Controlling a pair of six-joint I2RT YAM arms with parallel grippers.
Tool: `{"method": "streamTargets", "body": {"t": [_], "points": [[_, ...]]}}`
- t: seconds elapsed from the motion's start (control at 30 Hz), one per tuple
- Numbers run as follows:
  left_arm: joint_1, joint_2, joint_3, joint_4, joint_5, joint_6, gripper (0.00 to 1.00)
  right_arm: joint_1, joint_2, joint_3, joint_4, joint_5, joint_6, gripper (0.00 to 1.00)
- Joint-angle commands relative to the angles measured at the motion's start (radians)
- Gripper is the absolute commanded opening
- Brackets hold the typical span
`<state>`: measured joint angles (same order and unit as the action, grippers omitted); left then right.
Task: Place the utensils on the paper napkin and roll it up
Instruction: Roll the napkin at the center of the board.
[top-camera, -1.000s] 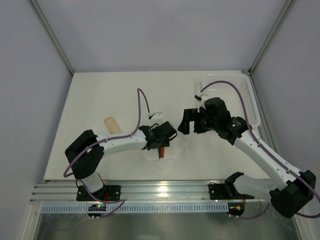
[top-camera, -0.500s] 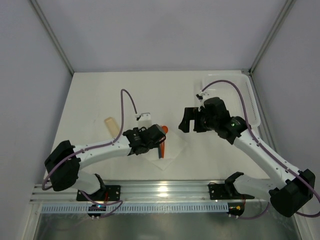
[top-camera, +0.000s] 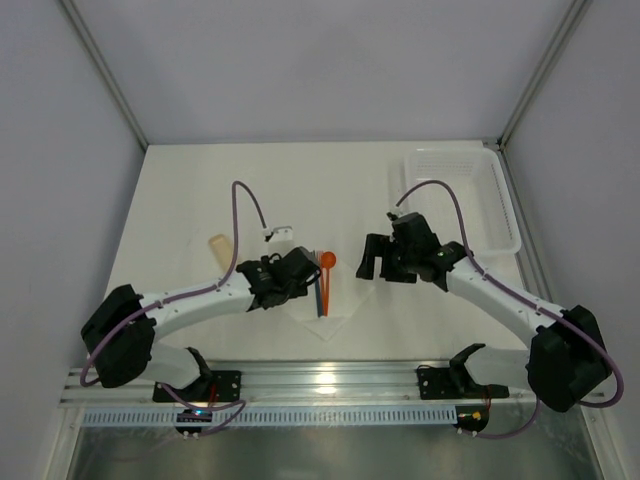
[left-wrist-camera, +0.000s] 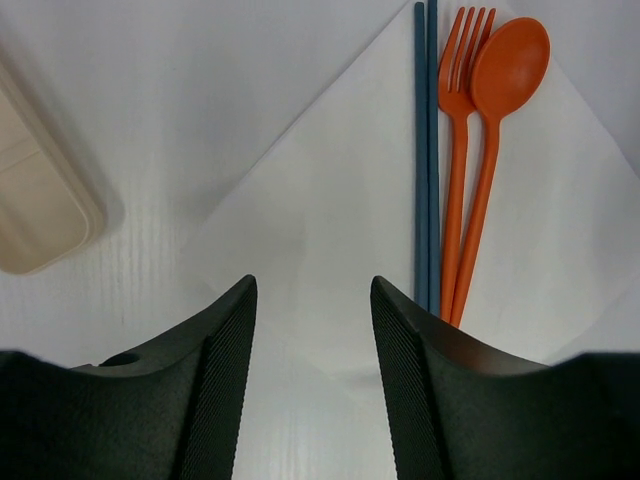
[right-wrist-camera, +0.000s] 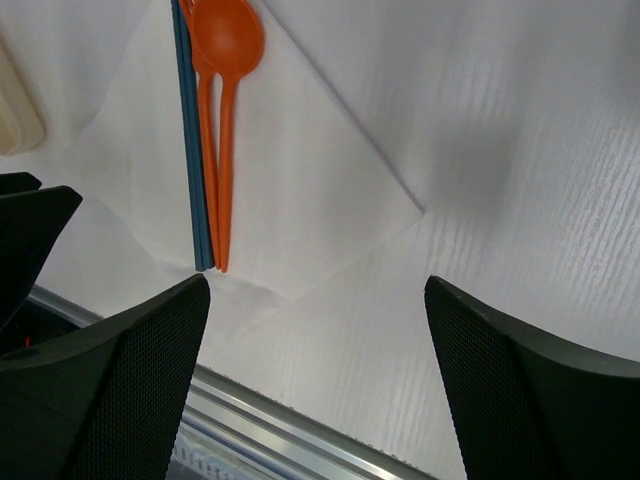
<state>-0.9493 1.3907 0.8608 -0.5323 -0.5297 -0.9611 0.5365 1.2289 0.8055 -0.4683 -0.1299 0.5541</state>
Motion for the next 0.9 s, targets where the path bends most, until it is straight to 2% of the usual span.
{"method": "streamTargets", "body": {"t": [0.0, 0.07, 0.17, 0.3, 0.57, 0.63, 0.87], "points": [[0.009, -0.018, 0.0, 0.061, 0.005, 0.033, 0.49, -0.024, -0.002, -0.046, 0.115, -0.02, 0.066, 0.88], [0.009, -0.019, 0.0, 0.071, 0.013, 0.038, 0.47, -0.032, -0.008, -0.077, 0.138, -0.042, 0.075, 0.84], [0.009, -0.018, 0.0, 0.058, 0.014, 0.041, 0.45, -0.032, -0.006, -0.091, 0.141, -0.056, 0.05, 0.84], [0.014, 0.004, 0.003, 0.057, 0.019, 0.045, 0.42, -0.02, 0.017, -0.089, 0.135, -0.174, -0.045, 0.84], [0.026, 0.028, 0.014, 0.052, -0.001, 0.025, 0.39, 0.161, -0.051, -0.12, 0.102, -0.013, -0.128, 0.84], [0.035, 0.031, 0.003, 0.058, -0.009, 0.021, 0.34, 0.187, -0.066, -0.13, 0.1, 0.012, -0.131, 0.84], [0.069, 0.065, -0.014, 0.149, 0.071, 0.042, 0.31, 0.252, -0.186, -0.187, 0.151, 0.009, -0.155, 0.82]]}}
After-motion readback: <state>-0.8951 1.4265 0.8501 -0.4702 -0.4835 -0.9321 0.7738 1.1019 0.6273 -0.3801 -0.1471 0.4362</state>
